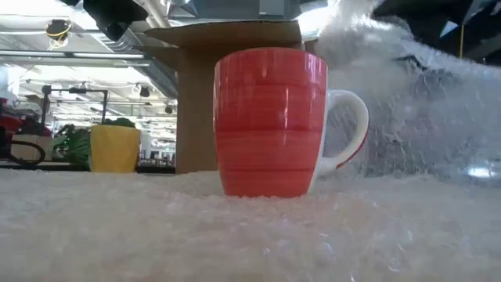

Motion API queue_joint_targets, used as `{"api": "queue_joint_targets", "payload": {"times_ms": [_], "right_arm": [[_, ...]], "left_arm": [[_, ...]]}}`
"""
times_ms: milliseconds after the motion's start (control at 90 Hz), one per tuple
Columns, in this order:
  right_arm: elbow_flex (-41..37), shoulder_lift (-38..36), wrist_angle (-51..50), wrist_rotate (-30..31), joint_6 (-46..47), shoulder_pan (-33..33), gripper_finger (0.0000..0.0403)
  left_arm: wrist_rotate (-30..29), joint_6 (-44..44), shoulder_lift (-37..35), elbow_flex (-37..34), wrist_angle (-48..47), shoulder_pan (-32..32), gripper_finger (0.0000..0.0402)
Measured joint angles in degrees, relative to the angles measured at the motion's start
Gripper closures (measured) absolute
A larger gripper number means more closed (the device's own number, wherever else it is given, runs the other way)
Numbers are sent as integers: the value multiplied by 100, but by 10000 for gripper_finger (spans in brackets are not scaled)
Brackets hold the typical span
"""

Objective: Wrap mug
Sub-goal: Wrap the red mug with the bubble wrap

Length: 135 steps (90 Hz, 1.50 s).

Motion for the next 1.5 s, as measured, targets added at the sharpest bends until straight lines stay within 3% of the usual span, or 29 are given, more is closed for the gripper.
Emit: {"api": "queue_joint_targets", "payload": {"times_ms": [256,833,1144,1500], "right_arm": [[608,650,77,-369,-300,-23,403],[2326,2461,-70,-2123,-1144,-842,403],[3071,2546,-243,-2587,-1685,-905,403],[3108,2541,-423,-2626,-1644,-903,403]], "left_arm": [[-136,21,144,0,-1,0,280],[-182,190,198,0,6,0,280],[-182,196,198,0,-13,0,280],[-182,201,198,0,5,0,280]]}}
